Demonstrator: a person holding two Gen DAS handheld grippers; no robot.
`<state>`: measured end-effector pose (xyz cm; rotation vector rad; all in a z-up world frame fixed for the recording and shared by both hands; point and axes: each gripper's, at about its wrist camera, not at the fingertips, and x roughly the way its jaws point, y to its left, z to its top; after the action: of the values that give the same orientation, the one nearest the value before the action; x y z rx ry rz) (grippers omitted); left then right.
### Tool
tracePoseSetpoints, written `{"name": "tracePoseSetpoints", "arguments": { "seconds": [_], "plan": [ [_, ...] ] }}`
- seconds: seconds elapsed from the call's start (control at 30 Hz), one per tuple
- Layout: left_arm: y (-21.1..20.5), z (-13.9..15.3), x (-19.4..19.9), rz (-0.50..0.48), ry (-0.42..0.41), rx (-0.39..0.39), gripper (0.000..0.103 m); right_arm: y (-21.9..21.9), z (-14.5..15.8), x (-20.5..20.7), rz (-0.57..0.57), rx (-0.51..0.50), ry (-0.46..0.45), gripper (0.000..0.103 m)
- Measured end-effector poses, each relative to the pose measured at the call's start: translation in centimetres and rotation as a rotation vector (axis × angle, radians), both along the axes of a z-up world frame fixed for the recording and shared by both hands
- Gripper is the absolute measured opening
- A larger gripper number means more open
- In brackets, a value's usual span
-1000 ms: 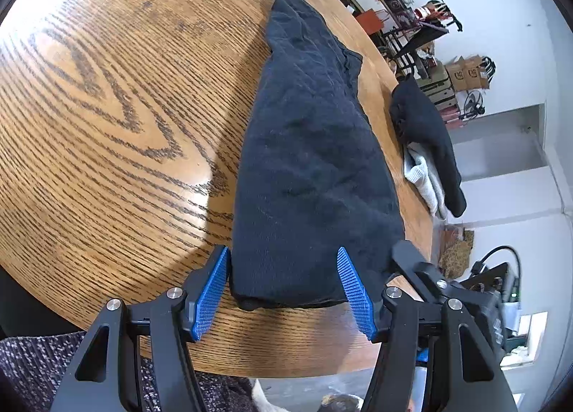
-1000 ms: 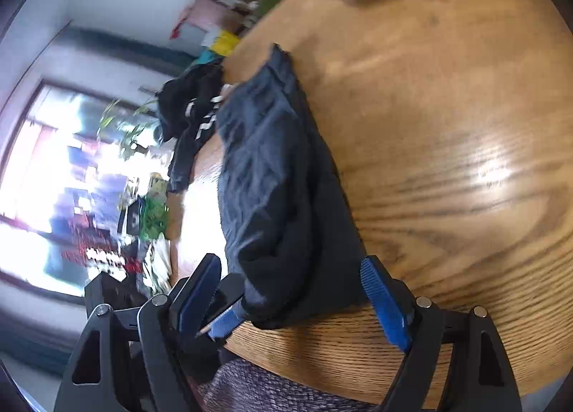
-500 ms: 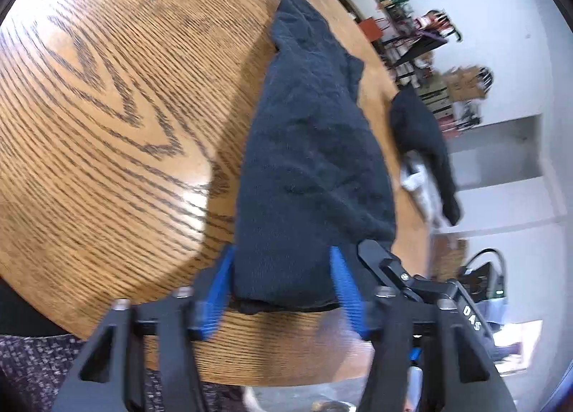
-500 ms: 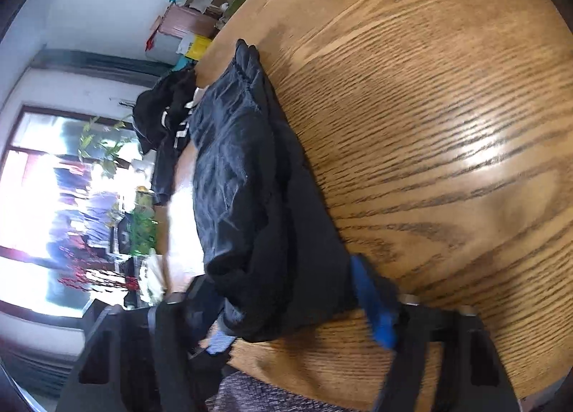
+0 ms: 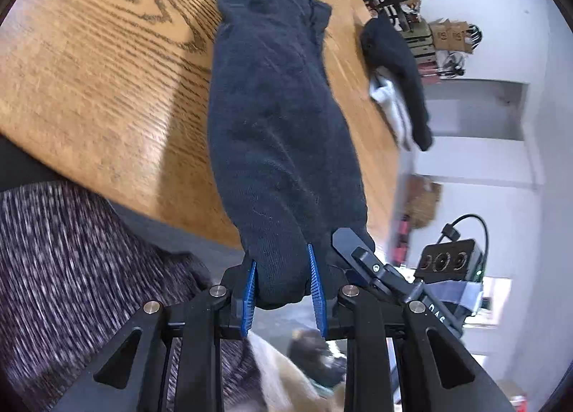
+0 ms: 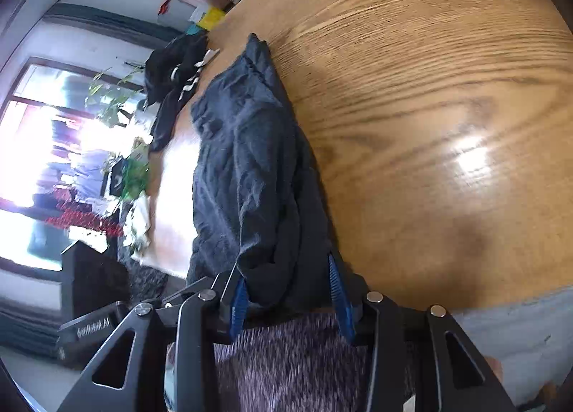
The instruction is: Fold clothes
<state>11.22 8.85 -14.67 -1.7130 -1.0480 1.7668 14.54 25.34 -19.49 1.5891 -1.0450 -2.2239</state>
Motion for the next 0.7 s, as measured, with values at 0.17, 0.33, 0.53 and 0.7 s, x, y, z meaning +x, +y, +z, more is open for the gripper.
{"name": "tracePoseSetpoints", "arguments": {
  "seconds": [0.17, 0.33, 0.53, 0.7],
  "plan": [
    [-0.5, 1.5, -0.6, 0.024, -0.003, 0.046, 0.027, 0.2, 2.6, 0.5, 0.01, -0.004, 0.06, 0.045],
    [-1.0, 3.0, -1.3, 0.049, -0.005, 0.085, 0.027, 0.1, 4.5, -0.6, 0.008, -0.006, 0.105, 0.046],
    [-1.2, 2.1, -1.3, 0.042, -0.034, 0.101, 0.027, 0.2, 5.2, -1.3, 0.018, -0.012, 0.117, 0.048],
    [-1.8, -0.1, -0.7, 0.04, -0.098, 0.124, 0.027, 0.1, 3.4, -0.8, 0.058, -0.021, 0.061, 0.055]
  ]
}}
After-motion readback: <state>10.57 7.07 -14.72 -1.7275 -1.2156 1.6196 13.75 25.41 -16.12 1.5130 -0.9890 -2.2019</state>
